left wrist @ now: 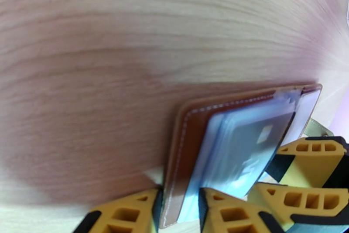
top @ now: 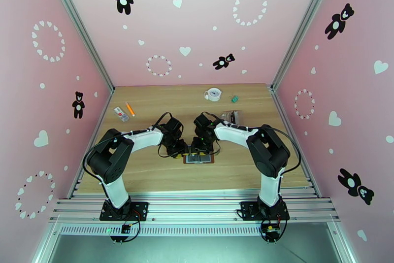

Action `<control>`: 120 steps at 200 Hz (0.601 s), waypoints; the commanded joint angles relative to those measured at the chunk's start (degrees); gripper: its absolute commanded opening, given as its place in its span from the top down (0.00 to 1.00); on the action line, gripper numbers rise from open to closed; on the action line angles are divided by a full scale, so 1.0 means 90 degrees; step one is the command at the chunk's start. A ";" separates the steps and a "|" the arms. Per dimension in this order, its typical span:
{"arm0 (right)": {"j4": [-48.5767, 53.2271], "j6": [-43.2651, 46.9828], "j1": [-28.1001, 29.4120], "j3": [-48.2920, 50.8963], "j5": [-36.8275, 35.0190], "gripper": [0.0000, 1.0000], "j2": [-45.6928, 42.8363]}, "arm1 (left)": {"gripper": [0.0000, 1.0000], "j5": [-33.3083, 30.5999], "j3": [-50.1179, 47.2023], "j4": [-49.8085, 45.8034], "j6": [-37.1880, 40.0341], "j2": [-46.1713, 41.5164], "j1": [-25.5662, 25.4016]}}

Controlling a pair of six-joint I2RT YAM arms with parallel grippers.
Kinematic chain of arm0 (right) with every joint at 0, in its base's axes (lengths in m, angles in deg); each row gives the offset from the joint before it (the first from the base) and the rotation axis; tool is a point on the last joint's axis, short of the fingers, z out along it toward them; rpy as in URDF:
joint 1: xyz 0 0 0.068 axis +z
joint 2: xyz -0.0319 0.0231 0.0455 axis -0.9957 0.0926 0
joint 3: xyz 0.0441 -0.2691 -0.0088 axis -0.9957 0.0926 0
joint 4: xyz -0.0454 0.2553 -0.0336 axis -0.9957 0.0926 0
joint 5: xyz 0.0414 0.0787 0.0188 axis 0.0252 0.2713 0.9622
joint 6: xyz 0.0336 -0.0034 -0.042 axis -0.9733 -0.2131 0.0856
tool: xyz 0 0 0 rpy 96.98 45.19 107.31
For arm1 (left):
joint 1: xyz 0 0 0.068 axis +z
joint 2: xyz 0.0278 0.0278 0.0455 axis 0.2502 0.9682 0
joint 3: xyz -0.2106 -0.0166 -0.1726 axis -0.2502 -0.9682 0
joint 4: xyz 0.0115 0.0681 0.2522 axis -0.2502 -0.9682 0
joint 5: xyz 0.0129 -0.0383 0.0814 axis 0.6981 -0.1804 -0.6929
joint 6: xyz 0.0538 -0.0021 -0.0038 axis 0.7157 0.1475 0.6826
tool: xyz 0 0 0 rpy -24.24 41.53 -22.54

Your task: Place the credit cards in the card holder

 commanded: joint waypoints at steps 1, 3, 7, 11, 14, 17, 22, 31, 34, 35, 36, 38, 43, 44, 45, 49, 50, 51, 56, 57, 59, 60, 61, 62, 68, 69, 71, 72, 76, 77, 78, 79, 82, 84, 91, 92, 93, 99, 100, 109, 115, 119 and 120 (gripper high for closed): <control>0.0038 -0.0075 0.0103 -0.0222 0.0310 0.66 0.0195 | 0.70 -0.0264 -0.0199 0.0117 -0.0006 0.0217 -0.0016; 0.0061 -0.0068 0.0108 -0.0231 0.0293 0.66 0.0188 | 0.70 -0.0264 -0.0195 0.0118 -0.0002 0.0216 -0.0011; 0.0103 -0.0057 0.0106 -0.0242 0.0247 0.66 0.0173 | 0.70 -0.0269 -0.0189 0.0108 0.0008 0.0212 -0.0009; 0.0138 -0.0038 0.0104 -0.0255 0.0198 0.66 0.0154 | 0.70 -0.0271 -0.0186 0.0101 0.0004 0.0199 -0.0009; 0.0165 -0.0023 0.0105 -0.0269 0.0161 0.66 0.0134 | 0.70 -0.0281 -0.0184 0.0097 0.0011 0.0191 -0.0017; 0.0190 -0.0004 0.0105 -0.0281 0.0124 0.66 0.0107 | 0.70 -0.0288 -0.0189 0.0095 0.0004 0.0182 -0.0011; 0.0249 0.0033 0.0108 -0.0300 0.0060 0.66 0.0078 | 0.70 -0.0293 -0.0194 0.0099 0.0004 0.0158 -0.0017; 0.0375 0.0105 0.0103 -0.0363 -0.0053 0.66 0.0018 | 0.70 -0.0294 -0.0199 0.0088 -0.0014 0.0121 -0.0014; 0.0423 0.0130 0.0108 -0.0381 -0.0077 0.66 -0.0003 | 0.70 -0.0293 -0.0203 0.0080 -0.0016 0.0103 -0.0018; 0.0439 0.0135 0.0111 -0.0390 -0.0089 0.66 -0.0006 | 0.70 -0.0293 -0.0204 0.0085 -0.0016 0.0096 -0.0013; 0.0452 0.0142 0.0107 -0.0400 -0.0099 0.66 -0.0013 | 0.70 -0.0293 -0.0204 0.0087 -0.0021 0.0092 -0.0011; 0.0489 0.0160 0.0104 -0.0412 -0.0119 0.66 -0.0025 | 0.70 -0.0293 -0.0204 0.0088 -0.0025 0.0075 -0.0009; 0.0566 0.0190 0.0106 -0.0435 -0.0201 0.66 -0.0064 | 0.70 -0.0295 -0.0209 0.0075 -0.0035 0.0035 -0.0014; 0.0579 0.0194 0.0105 -0.0437 -0.0219 0.66 -0.0076 | 0.70 -0.0299 -0.0211 0.0072 -0.0041 0.0028 -0.0011; 0.0600 0.0201 0.0104 -0.0447 -0.0238 0.65 -0.0087 | 0.70 -0.0301 -0.0212 0.0066 -0.0038 0.0019 -0.0010; 0.0666 0.0224 0.0104 -0.0474 -0.0298 0.65 -0.0126 | 0.70 -0.0308 -0.0214 0.0061 -0.0045 -0.0018 -0.0014; 0.0678 0.0230 0.0104 -0.0474 -0.0312 0.65 -0.0136 | 0.70 -0.0310 -0.0214 0.0060 -0.0050 -0.0028 -0.0016; 0.0689 0.0234 0.0104 -0.0479 -0.0328 0.65 -0.0146 | 0.70 -0.0312 -0.0214 0.0060 -0.0053 -0.0033 -0.0017; 0.0751 0.0253 0.0106 -0.0493 -0.0403 0.64 -0.0188 | 0.70 -0.0317 -0.0223 0.0046 -0.0064 -0.0086 -0.0017; 0.0759 0.0260 0.0105 -0.0495 -0.0412 0.64 -0.0202 | 0.70 -0.0320 -0.0223 0.0048 -0.0060 -0.0101 -0.0018; 0.0781 0.0272 0.0104 -0.0499 -0.0430 0.64 -0.0219 | 0.69 -0.0322 -0.0223 0.0049 -0.0071 -0.0120 -0.0011; 0.0789 0.0274 0.0104 -0.0503 -0.0441 0.64 -0.0232 | 0.69 -0.0322 -0.0223 0.0050 -0.0073 -0.0123 -0.0015; 0.0798 0.0280 0.0103 -0.0500 -0.0446 0.64 -0.0238 | 0.69 -0.0327 -0.0223 0.0045 -0.0079 -0.0139 -0.0017; 0.0803 0.0283 0.0103 -0.0503 -0.0454 0.63 -0.0246 | 0.69 -0.0330 -0.0223 0.0042 -0.0082 -0.0157 -0.0013; 0.0842 0.0304 0.0105 -0.0524 -0.0496 0.63 -0.0293 | 0.69 -0.0331 -0.0223 0.0040 -0.0091 -0.0224 -0.0010; 0.0849 0.0310 0.0104 -0.0525 -0.0498 0.63 -0.0298 | 0.69 -0.0337 -0.0223 0.0035 -0.0098 -0.0239 -0.0014; 0.0854 0.0314 0.0104 -0.0526 -0.0512 0.63 -0.0309 | 0.69 -0.0341 -0.0223 0.0027 -0.0103 -0.0257 -0.0015; 0.0855 0.0315 0.0103 -0.0526 -0.0516 0.63 -0.0316 | 0.69 -0.0346 -0.0223 0.0029 -0.0108 -0.0269 -0.0017; 0.0871 0.0320 0.0104 -0.0517 -0.0531 0.62 -0.0339 | 0.69 -0.0357 -0.0216 0.0009 -0.0115 -0.0306 -0.0009; 0.0873 0.0323 0.0104 -0.0512 -0.0530 0.62 -0.0340 | 0.69 -0.0354 -0.0215 0.0005 -0.0119 -0.0313 -0.0014; 0.0875 0.0324 0.0104 -0.0514 -0.0530 0.63 -0.0341 | 0.69 -0.0358 -0.0214 0.0003 -0.0117 -0.0322 -0.0016; 0.0880 0.0324 0.0108 -0.0515 -0.0535 0.63 -0.0342 | 0.69 -0.0355 -0.0214 0.0002 -0.0120 -0.0327 -0.0012; 0.0885 0.0325 0.0104 -0.0519 -0.0539 0.63 -0.0343 | 0.69 -0.0361 -0.0214 -0.0004 -0.0131 -0.0357 -0.0008; 0.0885 0.0325 0.0106 -0.0517 -0.0544 0.63 -0.0342 | 0.69 -0.0362 -0.0206 0.0000 -0.0133 -0.0369 -0.0004; 0.0903 0.0334 0.0103 -0.0530 -0.0552 0.65 -0.0320 | 0.69 -0.0362 -0.0204 0.0001 -0.0154 -0.0408 -0.0006; 0.0904 0.0335 0.0108 -0.0533 -0.0556 0.65 -0.0311 | 0.69 -0.0357 -0.0204 0.0001 -0.0153 -0.0418 -0.0007; 0.0909 0.0335 0.0106 -0.0534 -0.0553 0.65 -0.0312 | 0.69 -0.0359 -0.0204 0.0001 -0.0158 -0.0419 -0.0008; 0.0923 0.0325 0.0103 -0.0547 -0.0551 0.67 -0.0274 | 0.69 -0.0363 -0.0204 0.0000 -0.0178 -0.0443 -0.0001; 0.0929 0.0325 0.0103 -0.0551 -0.0550 0.67 -0.0269 | 0.69 -0.0362 -0.0204 0.0000 -0.0175 -0.0450 -0.0005; 0.0916 0.0315 0.0108 -0.0591 -0.0522 0.71 -0.0214 | 0.69 -0.0378 -0.0204 -0.0009 -0.0190 -0.0477 -0.0007; 0.0889 0.0303 0.0108 -0.0613 -0.0495 0.73 -0.0173 | 0.69 -0.0396 -0.0204 -0.0014 -0.0192 -0.0493 -0.0003; 0.0883 0.0305 0.0104 -0.0639 -0.0478 0.74 -0.0139 | 0.69 -0.0405 -0.0213 -0.0010 -0.0187 -0.0504 0.0001; 0.0884 0.0305 0.0104 -0.0646 -0.0474 0.75 -0.0133 | 0.69 -0.0408 -0.0213 -0.0010 -0.0184 -0.0505 0.0001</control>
